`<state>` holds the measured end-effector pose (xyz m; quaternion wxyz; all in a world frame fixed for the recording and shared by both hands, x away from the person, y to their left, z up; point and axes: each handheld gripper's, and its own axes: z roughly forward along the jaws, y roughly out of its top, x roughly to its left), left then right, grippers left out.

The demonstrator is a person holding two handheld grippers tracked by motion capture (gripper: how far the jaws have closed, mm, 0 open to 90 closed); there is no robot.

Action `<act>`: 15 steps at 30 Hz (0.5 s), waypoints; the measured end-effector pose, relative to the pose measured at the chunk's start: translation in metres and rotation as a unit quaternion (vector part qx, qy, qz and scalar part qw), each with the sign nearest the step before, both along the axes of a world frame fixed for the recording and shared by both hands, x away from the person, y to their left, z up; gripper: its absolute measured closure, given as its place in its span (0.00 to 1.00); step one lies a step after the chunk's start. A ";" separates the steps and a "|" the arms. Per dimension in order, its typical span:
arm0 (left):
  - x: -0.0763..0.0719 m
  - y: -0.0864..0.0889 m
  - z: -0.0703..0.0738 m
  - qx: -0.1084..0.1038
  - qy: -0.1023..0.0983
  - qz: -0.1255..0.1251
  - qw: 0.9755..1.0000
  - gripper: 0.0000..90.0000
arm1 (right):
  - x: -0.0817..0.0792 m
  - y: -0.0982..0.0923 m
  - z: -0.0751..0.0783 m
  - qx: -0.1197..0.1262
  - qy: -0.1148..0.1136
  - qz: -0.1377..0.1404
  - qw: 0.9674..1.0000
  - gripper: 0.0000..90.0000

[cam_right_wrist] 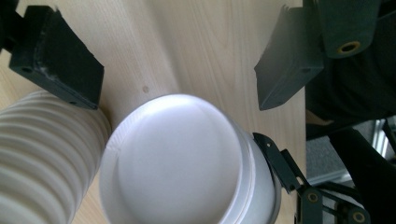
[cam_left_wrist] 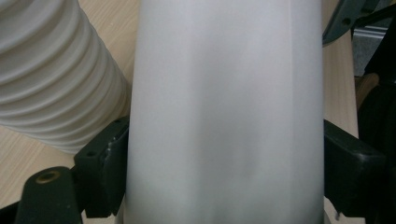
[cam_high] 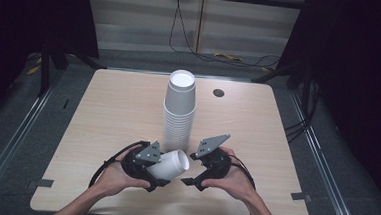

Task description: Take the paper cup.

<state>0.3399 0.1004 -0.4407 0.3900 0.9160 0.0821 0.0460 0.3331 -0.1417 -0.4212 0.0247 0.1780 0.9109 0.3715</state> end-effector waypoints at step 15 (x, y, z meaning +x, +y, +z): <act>-0.004 -0.007 -0.003 0.034 0.010 -0.023 0.999 0.18 | -0.002 0.007 -0.007 -0.049 -0.002 0.014 0.999 0.18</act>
